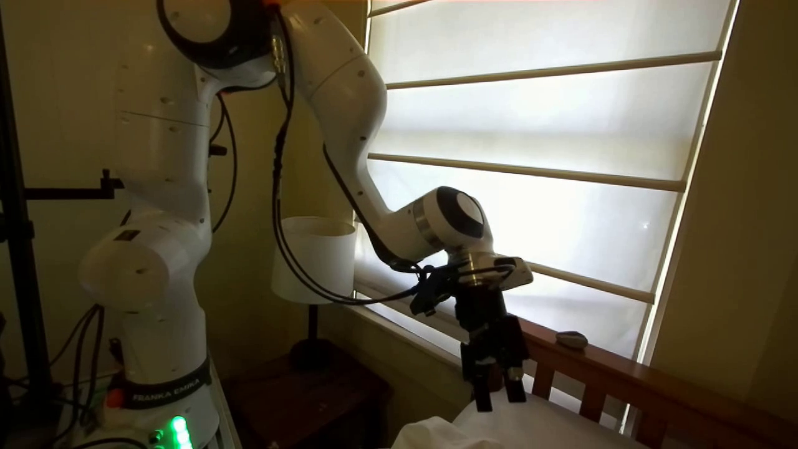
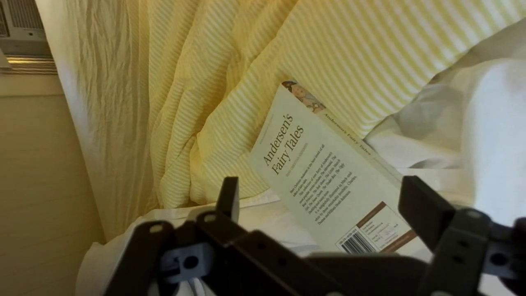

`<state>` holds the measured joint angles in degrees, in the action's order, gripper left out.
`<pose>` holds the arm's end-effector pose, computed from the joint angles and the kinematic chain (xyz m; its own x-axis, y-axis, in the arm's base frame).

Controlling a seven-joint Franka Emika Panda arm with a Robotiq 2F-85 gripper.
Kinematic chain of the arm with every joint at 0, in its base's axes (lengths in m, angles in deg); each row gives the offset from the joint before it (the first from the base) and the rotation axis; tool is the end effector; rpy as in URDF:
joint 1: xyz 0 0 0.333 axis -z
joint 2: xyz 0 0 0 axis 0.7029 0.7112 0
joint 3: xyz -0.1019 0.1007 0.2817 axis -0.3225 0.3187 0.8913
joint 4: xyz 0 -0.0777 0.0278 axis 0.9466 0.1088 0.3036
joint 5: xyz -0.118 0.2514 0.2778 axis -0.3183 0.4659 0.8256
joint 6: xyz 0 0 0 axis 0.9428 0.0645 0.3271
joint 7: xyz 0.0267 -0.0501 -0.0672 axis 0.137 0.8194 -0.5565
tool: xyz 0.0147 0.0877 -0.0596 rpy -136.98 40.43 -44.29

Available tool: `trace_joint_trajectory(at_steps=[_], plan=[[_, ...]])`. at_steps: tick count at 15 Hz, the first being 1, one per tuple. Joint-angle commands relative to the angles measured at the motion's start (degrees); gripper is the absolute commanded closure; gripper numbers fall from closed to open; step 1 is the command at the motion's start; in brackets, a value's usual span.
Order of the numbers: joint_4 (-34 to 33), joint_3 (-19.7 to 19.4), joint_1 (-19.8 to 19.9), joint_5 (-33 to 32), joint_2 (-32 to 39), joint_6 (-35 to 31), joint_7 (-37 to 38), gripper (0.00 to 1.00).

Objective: Pick up the book from the bed and place it on the nightstand

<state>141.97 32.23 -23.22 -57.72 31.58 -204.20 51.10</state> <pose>0.4072 -0.2942 0.3046 0.8939 -0.4475 -0.0279 -0.2744 -0.5953 0.7552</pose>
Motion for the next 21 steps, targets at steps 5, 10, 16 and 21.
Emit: trace_joint_trajectory(at_steps=[5,10,16,21], plan=[[-4.2,-3.0,-4.2,-15.6,9.6,-0.8,-0.5,0.00],[-8.6,-3.3,-3.3,-26.8,18.6,-7.3,-3.2,0.00],[-7.9,-2.6,-3.3,-26.3,19.1,-7.4,-2.4,0.00],[-3.1,-1.9,-3.8,-13.7,15.2,-4.8,-4.7,0.00]])
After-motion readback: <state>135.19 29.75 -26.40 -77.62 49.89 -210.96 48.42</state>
